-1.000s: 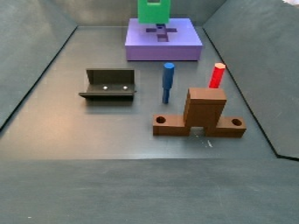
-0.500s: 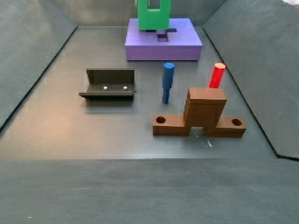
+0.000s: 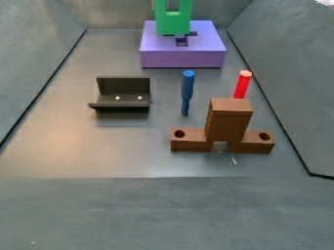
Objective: Pick up the green object. Move up. Place the green object on the fixture. Regrasp the green object. Move to above the board. Insert the green object.
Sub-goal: Insert the green object.
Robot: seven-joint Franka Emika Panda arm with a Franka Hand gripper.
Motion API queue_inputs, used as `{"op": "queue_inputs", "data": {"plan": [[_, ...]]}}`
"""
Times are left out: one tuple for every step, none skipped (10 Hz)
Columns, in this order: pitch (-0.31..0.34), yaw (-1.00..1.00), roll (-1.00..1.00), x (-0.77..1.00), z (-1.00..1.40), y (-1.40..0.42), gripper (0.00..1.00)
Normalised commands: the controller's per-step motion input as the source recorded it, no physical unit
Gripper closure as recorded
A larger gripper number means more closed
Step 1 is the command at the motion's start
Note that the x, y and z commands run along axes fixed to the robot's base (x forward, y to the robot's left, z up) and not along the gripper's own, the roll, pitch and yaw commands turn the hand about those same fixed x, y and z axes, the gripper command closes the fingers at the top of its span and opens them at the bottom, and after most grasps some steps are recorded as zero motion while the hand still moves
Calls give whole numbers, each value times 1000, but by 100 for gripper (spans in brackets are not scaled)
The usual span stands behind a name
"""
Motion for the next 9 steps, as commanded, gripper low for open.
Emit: {"op": "queue_inputs", "data": {"plan": [[-83,-126,246,-263,23,0,100],[-79,-40,289,-274,49,0,100],[-59,-37,223,-106,0,0,100],[-74,0,146,-249,0,0,100],[-76,0,23,-189,-66,-11,100],[-79,0,0,0,-183,-103,100],[-60,11,60,17,-243,-71,100],[-20,60,94,229,-266,-91,100],[0,43,94,297,-309,-54,100]]}}
